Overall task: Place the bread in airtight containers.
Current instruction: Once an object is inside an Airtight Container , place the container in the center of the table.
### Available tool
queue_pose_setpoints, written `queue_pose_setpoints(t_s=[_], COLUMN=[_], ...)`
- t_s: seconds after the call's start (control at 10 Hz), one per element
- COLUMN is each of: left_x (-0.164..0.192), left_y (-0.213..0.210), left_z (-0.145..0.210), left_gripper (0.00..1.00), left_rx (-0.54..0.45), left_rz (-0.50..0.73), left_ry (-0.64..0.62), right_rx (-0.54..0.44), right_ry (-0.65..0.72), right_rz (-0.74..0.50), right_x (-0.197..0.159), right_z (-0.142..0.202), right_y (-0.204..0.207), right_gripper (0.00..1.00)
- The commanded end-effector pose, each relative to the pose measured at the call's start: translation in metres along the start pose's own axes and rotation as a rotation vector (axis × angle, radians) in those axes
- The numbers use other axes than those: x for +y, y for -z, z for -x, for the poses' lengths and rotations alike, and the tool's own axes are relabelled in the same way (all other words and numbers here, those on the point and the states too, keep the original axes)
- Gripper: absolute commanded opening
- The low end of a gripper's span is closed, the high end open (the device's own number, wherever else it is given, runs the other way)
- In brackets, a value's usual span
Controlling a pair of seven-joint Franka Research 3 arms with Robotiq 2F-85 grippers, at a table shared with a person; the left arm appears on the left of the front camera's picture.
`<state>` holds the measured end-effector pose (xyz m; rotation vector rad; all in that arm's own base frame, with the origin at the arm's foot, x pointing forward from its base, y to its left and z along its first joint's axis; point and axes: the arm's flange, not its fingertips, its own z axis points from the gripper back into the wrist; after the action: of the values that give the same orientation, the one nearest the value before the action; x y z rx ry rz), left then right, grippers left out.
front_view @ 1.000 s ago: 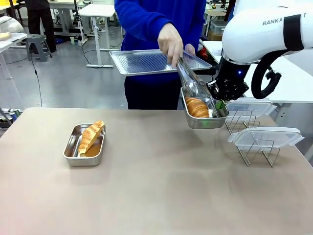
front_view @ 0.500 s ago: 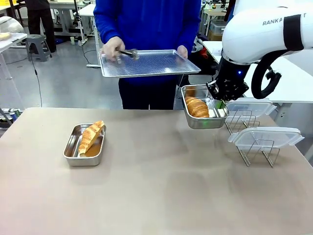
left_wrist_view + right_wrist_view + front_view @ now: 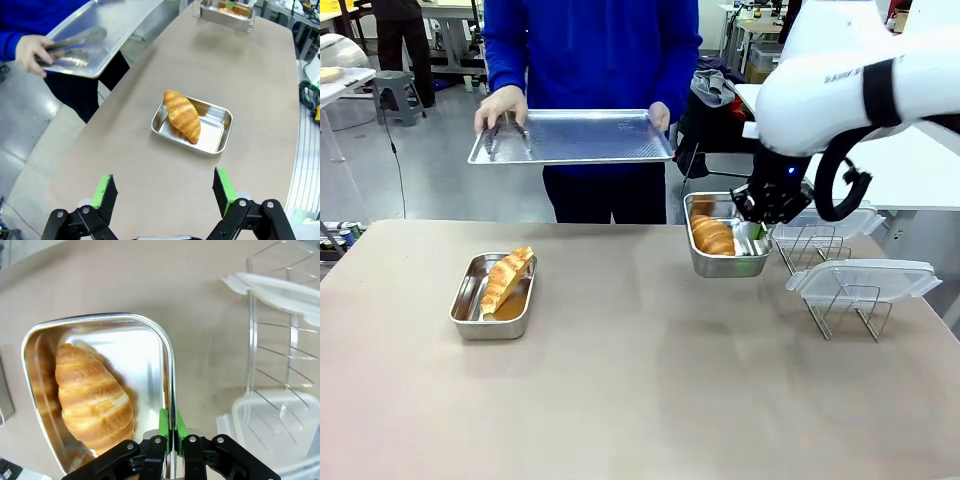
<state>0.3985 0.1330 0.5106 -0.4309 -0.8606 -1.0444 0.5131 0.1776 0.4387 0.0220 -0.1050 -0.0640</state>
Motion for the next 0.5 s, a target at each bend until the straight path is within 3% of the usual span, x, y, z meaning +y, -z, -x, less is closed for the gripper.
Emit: queue_pose_setpoints(t_s=[0.0,0.4], left_x=[0.001,0.001], left_y=[-0.001,-0.001], left_z=[-0.001,-0.001], left_gripper=[1.0,1.0], left_rx=[-0.008,-0.008], left_rz=[0.006,0.006], left_ry=[0.006,0.006], right_rx=[-0.023,0.001], right_ry=[0.064,0.038], right_rz=[-0.023,-0.036], right_x=[0.013,0.031], right_z=[-0.019,-0.021], right_y=[0.027,0.079], right_gripper=[0.05,0.05])
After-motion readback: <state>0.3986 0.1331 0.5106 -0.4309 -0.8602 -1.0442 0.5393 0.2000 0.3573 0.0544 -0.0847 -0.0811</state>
